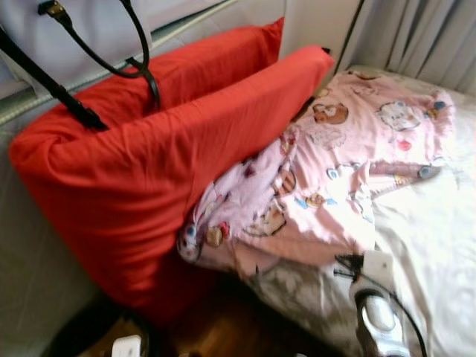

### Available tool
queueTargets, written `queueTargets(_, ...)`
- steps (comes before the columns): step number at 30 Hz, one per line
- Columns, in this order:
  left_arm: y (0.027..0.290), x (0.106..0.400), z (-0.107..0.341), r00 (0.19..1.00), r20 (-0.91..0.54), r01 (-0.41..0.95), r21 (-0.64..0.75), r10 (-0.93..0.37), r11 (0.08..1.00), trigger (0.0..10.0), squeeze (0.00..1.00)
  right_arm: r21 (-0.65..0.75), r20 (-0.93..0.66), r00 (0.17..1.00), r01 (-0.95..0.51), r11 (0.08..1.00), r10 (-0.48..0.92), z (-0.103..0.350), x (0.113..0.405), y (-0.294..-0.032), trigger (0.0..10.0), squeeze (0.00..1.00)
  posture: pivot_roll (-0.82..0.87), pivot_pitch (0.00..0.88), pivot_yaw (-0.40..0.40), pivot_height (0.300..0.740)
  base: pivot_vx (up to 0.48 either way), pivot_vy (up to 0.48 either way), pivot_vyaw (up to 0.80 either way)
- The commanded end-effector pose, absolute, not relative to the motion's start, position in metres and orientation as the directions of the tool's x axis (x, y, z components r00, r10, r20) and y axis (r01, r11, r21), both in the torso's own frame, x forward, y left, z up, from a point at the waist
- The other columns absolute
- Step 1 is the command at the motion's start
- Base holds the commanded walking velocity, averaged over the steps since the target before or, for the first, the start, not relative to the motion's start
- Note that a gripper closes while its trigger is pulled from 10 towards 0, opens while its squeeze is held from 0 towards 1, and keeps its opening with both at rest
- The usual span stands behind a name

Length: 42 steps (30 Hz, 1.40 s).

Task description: Clean up the room

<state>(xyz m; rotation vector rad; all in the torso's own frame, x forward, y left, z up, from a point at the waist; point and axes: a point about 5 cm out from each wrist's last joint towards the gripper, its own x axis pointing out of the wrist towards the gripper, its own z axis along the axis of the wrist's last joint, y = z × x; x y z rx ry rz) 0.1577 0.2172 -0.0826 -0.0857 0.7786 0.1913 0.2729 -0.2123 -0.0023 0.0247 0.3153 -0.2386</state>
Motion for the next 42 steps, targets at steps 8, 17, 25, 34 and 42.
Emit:
queueTargets(8,0.218,0.138,-0.091,0.642,-0.754,-0.204,0.007,0.139,0.979,10.0,0.0,-0.035,-0.319,0.908,0.275,0.961,-0.271,-0.007,0.265,-0.221,10.0,0.0,-0.01,0.136,-0.004,0.74,-0.277,0.0,0.0)
queueTargets(17,0.216,0.141,-0.09,0.654,-0.744,-0.2,0.005,0.137,0.98,10.0,0.0,-0.049,-0.311,0.9,0.305,0.951,-0.305,-0.005,0.265,-0.226,10.0,0.0,-0.02,0.14,-0.003,0.74,-0.279,0.0,0.0)
queueTargets(25,0.21,0.146,-0.089,0.673,-0.728,-0.194,-0.001,0.133,0.981,10.0,0.0,-0.069,-0.285,0.891,0.349,0.935,-0.354,-0.001,0.265,-0.233,10.0,0.0,-0.02,0.142,-0.002,0.74,-0.28,0.0,0.0)
queueTargets(34,0.211,0.148,-0.086,0.696,-0.706,-0.189,-0.003,0.132,0.982,10.0,0.0,-0.083,-0.255,0.883,0.385,0.919,-0.393,0.004,0.266,-0.241,10.0,0.0,-0.02,0.146,-0.002,0.74,-0.275,0.0,0.0)
queueTargets(42,0.211,0.148,-0.086,0.7,-0.702,-0.187,-0.002,0.132,0.982,10.0,0.0,-0.093,-0.234,0.88,0.403,0.91,-0.414,0.007,0.266,-0.246,10.0,0.0,-0.02,0.148,-0.003,0.74,-0.194,0.0,0.0)
